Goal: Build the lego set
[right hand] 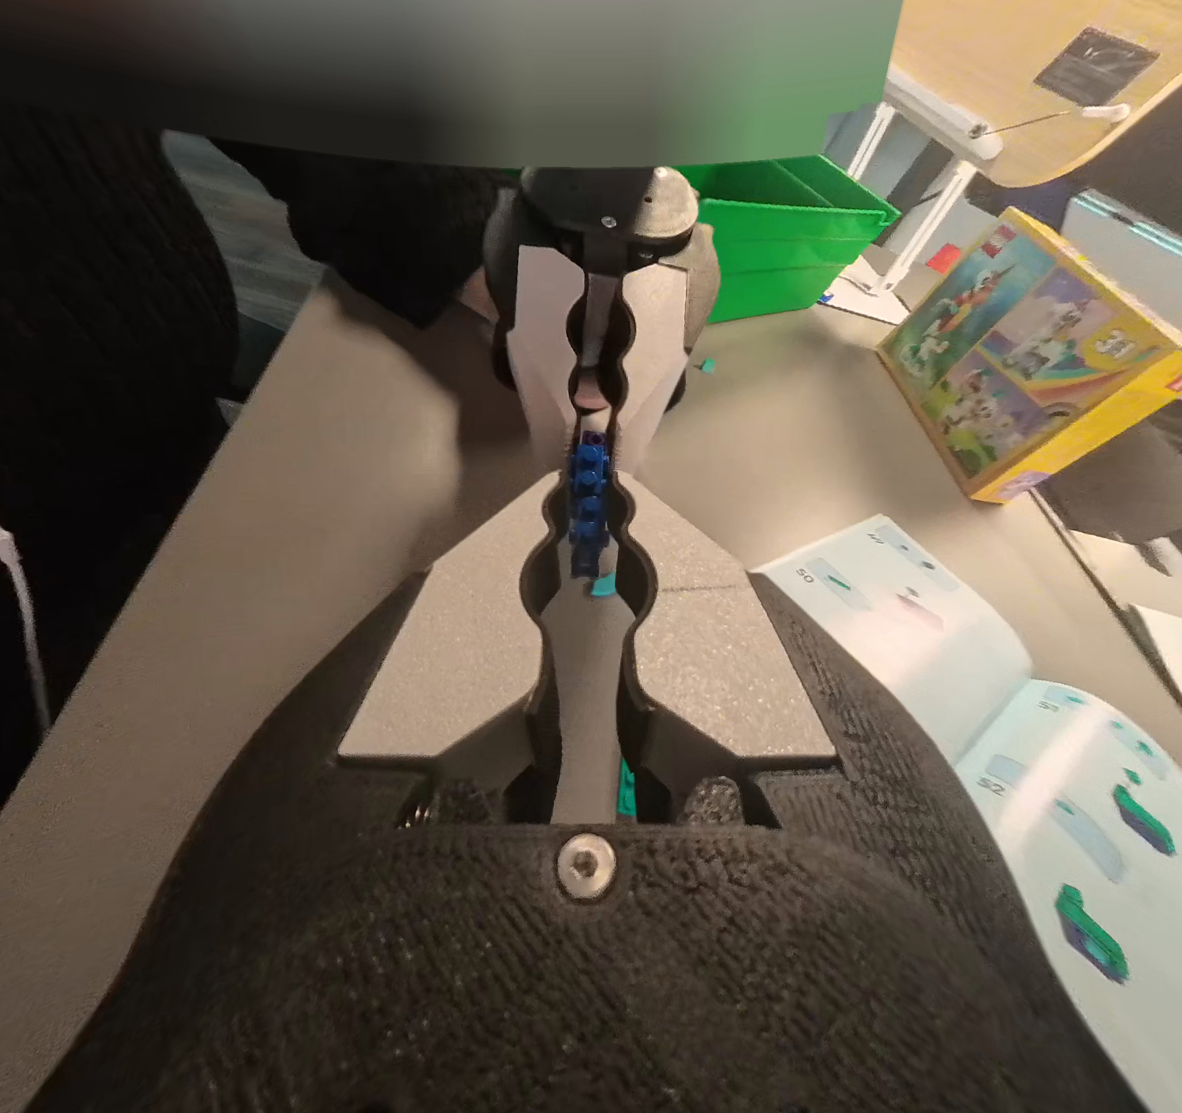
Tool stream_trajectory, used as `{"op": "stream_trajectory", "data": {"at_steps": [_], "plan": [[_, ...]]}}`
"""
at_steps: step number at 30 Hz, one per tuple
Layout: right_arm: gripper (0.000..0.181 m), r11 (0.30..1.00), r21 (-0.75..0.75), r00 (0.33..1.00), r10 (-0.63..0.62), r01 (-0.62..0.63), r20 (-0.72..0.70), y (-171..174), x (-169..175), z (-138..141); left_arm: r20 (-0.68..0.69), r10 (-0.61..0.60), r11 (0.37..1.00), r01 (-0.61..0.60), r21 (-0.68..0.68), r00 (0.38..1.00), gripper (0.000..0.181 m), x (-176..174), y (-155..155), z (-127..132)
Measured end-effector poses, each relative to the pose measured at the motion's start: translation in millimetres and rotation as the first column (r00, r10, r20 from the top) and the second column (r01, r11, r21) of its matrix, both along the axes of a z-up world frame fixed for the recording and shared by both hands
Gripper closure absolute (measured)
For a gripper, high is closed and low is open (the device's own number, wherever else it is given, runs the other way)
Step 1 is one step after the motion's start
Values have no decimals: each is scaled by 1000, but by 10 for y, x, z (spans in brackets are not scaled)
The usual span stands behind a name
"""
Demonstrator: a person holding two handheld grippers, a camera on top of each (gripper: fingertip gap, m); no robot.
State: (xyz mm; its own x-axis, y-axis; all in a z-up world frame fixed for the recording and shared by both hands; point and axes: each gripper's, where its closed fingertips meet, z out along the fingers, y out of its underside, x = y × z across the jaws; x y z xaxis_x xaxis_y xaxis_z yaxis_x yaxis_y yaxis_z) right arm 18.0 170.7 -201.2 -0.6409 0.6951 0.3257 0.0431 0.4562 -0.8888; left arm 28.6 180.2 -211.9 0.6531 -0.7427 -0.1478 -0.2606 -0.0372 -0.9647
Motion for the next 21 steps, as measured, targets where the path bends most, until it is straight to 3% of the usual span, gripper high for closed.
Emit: {"op": "stream_trajectory", "data": {"at_steps": [4,8,10,14,21], "plan": [[171,999,7,997,-50,51,-58,69,-61,37,161,31,991,-9,-137,986,173,-68,73,19],[130,986,136,979,-74,101,-188,100,-90,90,311,97,955,-1,-296,946,174,-176,143,-8],[126,945,278,959,-99,174,-265,147,-148,43,370,123,935,17,-354,921,174,-214,159,-18],[136,825,487,918,-93,287,-385,199,-240,-38,407,144,911,40,-411,902,174,-235,171,-50],[156,693,621,893,-75,367,-444,255,-316,-120,432,139,901,66,-428,891,174,-211,159,-46]]}}
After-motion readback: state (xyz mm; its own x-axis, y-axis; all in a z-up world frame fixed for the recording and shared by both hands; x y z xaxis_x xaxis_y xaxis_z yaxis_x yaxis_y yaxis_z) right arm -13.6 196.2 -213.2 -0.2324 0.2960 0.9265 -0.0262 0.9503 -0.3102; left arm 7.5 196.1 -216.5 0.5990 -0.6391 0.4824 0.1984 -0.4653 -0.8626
